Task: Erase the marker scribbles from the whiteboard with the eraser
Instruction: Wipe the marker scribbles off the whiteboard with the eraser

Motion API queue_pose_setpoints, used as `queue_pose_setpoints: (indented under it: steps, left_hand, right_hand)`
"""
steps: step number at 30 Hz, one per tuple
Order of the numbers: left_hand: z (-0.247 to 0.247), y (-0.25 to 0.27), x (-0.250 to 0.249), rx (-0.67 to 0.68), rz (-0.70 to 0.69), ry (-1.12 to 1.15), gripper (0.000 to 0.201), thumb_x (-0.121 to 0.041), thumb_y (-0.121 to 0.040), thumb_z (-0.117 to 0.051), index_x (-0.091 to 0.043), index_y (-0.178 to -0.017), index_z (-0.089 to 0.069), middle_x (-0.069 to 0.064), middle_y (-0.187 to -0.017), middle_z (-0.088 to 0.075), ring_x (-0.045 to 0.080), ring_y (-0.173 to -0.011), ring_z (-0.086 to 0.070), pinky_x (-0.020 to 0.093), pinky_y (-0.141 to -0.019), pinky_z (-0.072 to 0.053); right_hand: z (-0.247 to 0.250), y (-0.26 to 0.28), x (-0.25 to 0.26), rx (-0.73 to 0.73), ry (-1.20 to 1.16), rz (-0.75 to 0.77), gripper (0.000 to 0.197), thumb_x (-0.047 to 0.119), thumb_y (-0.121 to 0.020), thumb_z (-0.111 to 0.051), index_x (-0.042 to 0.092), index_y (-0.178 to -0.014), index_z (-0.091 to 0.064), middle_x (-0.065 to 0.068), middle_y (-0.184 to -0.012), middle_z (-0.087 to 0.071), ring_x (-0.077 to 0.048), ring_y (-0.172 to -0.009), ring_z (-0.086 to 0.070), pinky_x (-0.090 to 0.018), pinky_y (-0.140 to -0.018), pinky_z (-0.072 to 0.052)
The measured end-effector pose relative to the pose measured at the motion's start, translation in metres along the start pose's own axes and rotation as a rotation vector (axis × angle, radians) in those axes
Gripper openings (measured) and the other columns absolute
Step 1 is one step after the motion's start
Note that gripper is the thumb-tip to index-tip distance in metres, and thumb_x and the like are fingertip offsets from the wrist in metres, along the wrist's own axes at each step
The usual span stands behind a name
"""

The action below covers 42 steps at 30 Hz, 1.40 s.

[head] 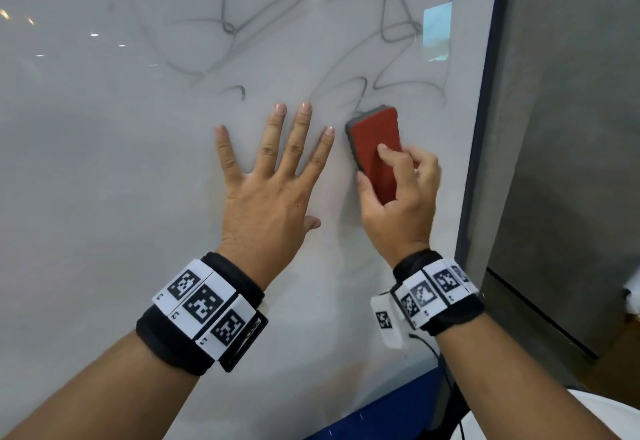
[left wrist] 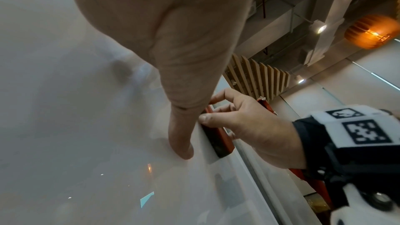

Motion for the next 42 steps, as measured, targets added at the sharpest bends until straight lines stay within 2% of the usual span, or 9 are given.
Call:
queue_pose_setpoints:
  steps: [3,6,12,18,22,25,30,37,42]
  left_hand:
    - [-0.001,0.003,0.004,-0.012,-0.012,0.0,0.123,-0.066,-0.072,-0.071,-0.026,-0.159,0.007,0.007,-0.165,0.017,0.03,-0.152,0.015,0.074,-0.109,0.005]
    - [-0.002,0.006,0.007,-0.009,-0.018,-0.008,0.122,-0.067,-0.074,-0.07,-0.026,-0.158,0.009,0.007,-0.165,0.018,0.029,-0.151,0.017,0.072,-0.112,0.006]
    - [-0.002,0.01,0.011,-0.029,-0.025,-0.013,0.122,-0.067,-0.074,-0.068,-0.025,-0.158,0.009,0.006,-0.165,0.016,0.027,-0.152,0.014,0.069,-0.116,0.002]
    - [-0.004,0.026,0.036,-0.04,0.032,-0.001,0.119,-0.071,-0.073,-0.066,-0.028,-0.159,0.006,0.005,-0.166,0.014,0.025,-0.153,0.012,0.067,-0.116,0.001]
    - [-0.003,0.033,0.052,-0.052,0.071,-0.006,0.119,-0.074,-0.072,-0.065,-0.029,-0.159,0.004,0.005,-0.166,0.011,0.025,-0.153,0.009,0.066,-0.116,0.001]
    - [0.0,0.039,0.066,-0.062,0.108,0.008,0.118,-0.076,-0.071,-0.064,-0.03,-0.159,0.001,0.005,-0.167,0.008,0.026,-0.153,0.008,0.067,-0.116,0.0]
    - [0.005,0.051,0.095,-0.087,0.212,0.019,0.118,-0.08,-0.068,-0.061,-0.031,-0.159,-0.005,0.006,-0.167,0.002,0.028,-0.153,0.001,0.071,-0.113,-0.002]
    - [0.012,0.058,0.115,-0.08,0.284,0.04,0.119,-0.082,-0.066,-0.057,-0.03,-0.159,-0.006,0.008,-0.166,0.003,0.03,-0.153,0.001,0.076,-0.11,-0.007]
    - [0.015,0.064,0.133,-0.078,0.339,0.081,0.12,-0.082,-0.063,-0.056,-0.031,-0.159,-0.008,0.007,-0.166,0.003,0.03,-0.153,0.002,0.076,-0.109,-0.005]
  right_hand:
    - [0.011,-0.022,-0.026,-0.13,-0.022,-0.192,0.038,0.02,-0.081,-0.073,0.013,-0.118,-0.065,-0.011,-0.116,-0.053,-0.03,-0.109,-0.053,-0.037,-0.096,-0.048]
    - [0.009,-0.03,-0.024,-0.218,-0.085,-0.38,0.04,0.023,-0.081,-0.071,0.014,-0.119,-0.064,0.001,-0.114,-0.044,-0.031,-0.109,-0.054,-0.047,-0.095,-0.05]
    - [-0.007,0.002,0.022,0.008,-0.018,0.052,0.037,0.02,-0.081,-0.074,0.016,-0.117,-0.064,-0.016,-0.115,-0.054,-0.03,-0.102,-0.052,-0.048,-0.085,-0.053]
    - [-0.005,-0.026,0.006,-0.196,-0.105,-0.311,0.039,0.024,-0.081,-0.074,0.016,-0.117,-0.064,0.002,-0.112,-0.044,-0.032,-0.103,-0.055,-0.049,-0.09,-0.051]
    - [-0.026,0.005,0.057,-0.084,-0.119,-0.072,0.038,0.021,-0.08,-0.075,0.011,-0.116,-0.067,-0.01,-0.111,-0.049,-0.032,-0.101,-0.055,-0.037,-0.09,-0.052]
    - [-0.028,0.005,0.056,-0.066,-0.069,0.03,0.036,0.02,-0.08,-0.076,0.012,-0.114,-0.068,-0.018,-0.11,-0.052,-0.035,-0.098,-0.056,-0.044,-0.087,-0.053]
    - [-0.028,-0.013,0.041,-0.247,-0.156,-0.26,0.038,0.024,-0.079,-0.072,0.028,-0.113,-0.058,-0.001,-0.115,-0.043,-0.034,-0.103,-0.057,-0.049,-0.084,-0.055]
    - [-0.052,0.019,0.109,-0.015,-0.079,0.234,0.036,0.024,-0.082,-0.075,0.019,-0.116,-0.064,-0.016,-0.115,-0.051,-0.034,-0.096,-0.054,-0.05,-0.079,-0.052]
    - [-0.048,-0.011,0.084,-0.26,-0.165,-0.13,0.039,0.019,-0.078,-0.076,0.014,-0.115,-0.066,-0.009,-0.11,-0.047,-0.036,-0.101,-0.056,-0.052,-0.086,-0.053]
Point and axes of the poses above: each hand's wrist, its own y-axis away from the middle knuckle, its own z-axis out of the back of the hand, x = y × z, the point moved 3 cm from there along -y, towards the middle knuckle
